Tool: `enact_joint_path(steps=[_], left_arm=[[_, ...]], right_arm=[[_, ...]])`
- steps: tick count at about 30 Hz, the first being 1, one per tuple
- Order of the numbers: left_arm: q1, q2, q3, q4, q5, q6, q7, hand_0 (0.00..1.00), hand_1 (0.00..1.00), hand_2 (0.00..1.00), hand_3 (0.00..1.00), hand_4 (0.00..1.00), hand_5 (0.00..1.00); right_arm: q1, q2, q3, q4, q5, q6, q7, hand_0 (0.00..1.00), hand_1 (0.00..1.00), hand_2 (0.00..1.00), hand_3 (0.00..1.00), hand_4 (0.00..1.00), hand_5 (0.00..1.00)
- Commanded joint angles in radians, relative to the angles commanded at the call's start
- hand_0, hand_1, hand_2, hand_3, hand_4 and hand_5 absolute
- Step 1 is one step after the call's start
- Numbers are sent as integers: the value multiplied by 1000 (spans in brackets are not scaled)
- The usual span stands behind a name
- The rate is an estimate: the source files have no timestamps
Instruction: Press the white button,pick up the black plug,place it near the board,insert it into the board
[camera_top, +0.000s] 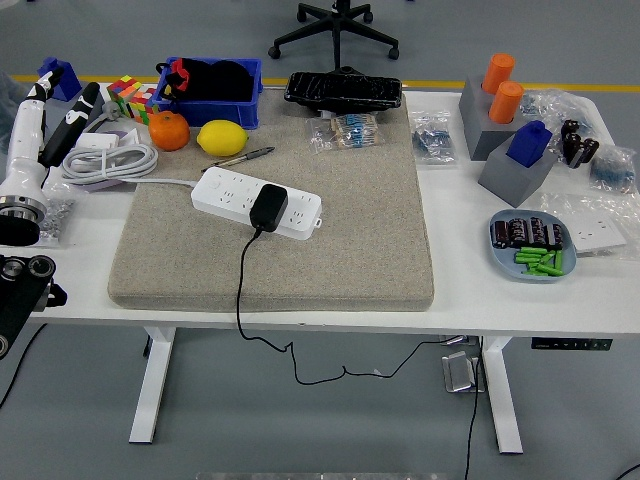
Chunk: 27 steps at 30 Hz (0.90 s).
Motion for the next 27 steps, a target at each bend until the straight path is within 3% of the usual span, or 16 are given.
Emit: enact_joint_path(steps=[27], left_arm=[[28, 9, -42, -22, 14, -2, 3, 998, 961, 917, 929, 920, 998]], right_arm=[[4, -8, -4, -2, -3, -2, -2, 854, 727, 717, 683, 857, 478]])
